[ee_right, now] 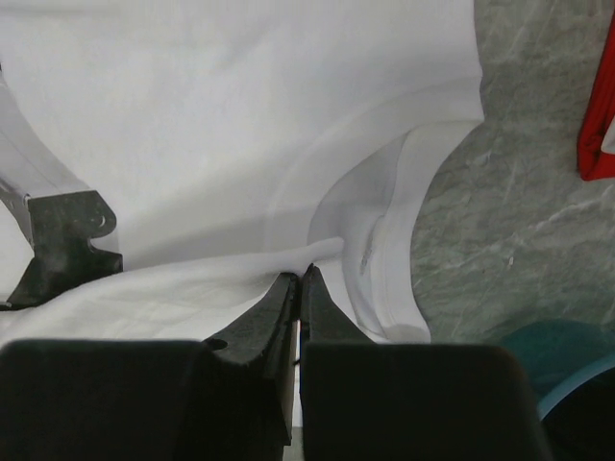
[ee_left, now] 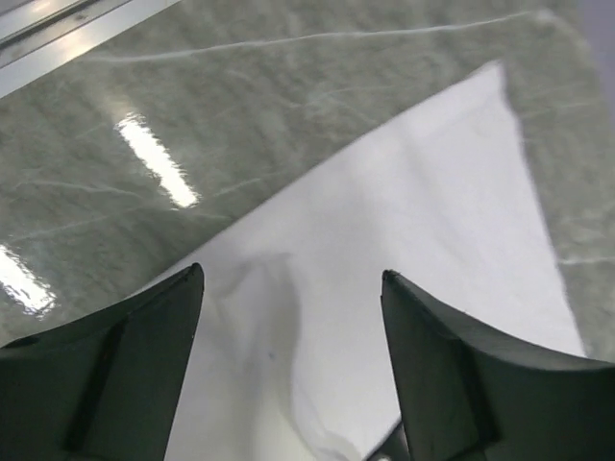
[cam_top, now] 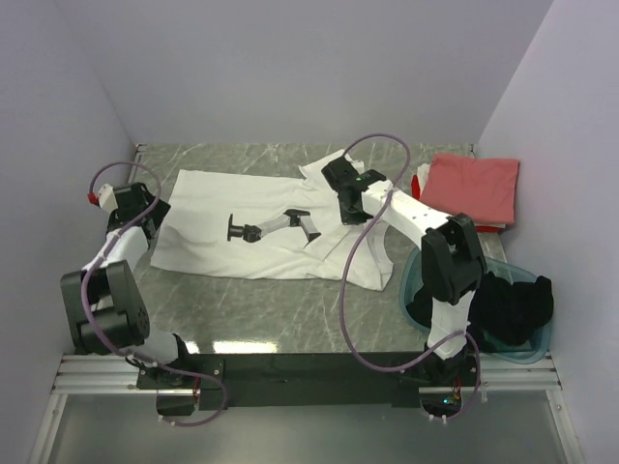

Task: Fold and stack the t-shirts
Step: Fold the tshirt

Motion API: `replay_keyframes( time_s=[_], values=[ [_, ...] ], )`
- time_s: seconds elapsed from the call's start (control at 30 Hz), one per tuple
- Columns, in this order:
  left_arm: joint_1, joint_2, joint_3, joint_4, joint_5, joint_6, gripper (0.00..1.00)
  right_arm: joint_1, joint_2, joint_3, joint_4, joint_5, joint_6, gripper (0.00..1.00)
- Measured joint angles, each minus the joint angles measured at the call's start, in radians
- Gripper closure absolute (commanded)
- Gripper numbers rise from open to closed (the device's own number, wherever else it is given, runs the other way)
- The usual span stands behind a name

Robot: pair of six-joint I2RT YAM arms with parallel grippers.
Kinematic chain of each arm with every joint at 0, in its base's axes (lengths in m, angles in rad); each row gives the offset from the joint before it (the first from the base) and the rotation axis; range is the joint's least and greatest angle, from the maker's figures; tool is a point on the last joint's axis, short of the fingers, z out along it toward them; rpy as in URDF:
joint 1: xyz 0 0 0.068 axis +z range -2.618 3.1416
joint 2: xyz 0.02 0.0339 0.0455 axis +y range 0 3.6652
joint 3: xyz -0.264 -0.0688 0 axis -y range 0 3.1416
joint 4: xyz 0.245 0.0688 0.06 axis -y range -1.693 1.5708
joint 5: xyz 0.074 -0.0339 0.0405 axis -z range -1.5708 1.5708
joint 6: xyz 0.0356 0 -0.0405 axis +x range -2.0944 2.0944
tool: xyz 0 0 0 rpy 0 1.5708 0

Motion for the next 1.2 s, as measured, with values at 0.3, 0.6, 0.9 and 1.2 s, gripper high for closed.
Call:
replay_keyframes(
  time_s=[0.3, 0.6, 0.9, 1.2],
  values=[
    [-0.193, -0.229, -0.053, 0.006, -0.092, -0.007, 0.08, -0.025, 0.100, 0.119, -0.010, -0.010, -0.015, 0.95],
    [-0.361, -0.372, -0.232, 0.051, -0.092, -0.018, 0.06, -0.034, 0.180, 0.199, -0.025, -0.024, -0.028, 0.46],
    [-0.443, -0.281, -0.341, 0.113, -0.051, -0.018, 0.04, -0.035, 0.076, 0.084, -0.001, -0.032, -0.025, 0.30],
    [-0.447, -0.238, -0.343, 0.162, -0.031, -0.020, 0.05, 0.001, -0.136, -0.177, 0.159, -0.250, -0.029, 0.32]
  ],
)
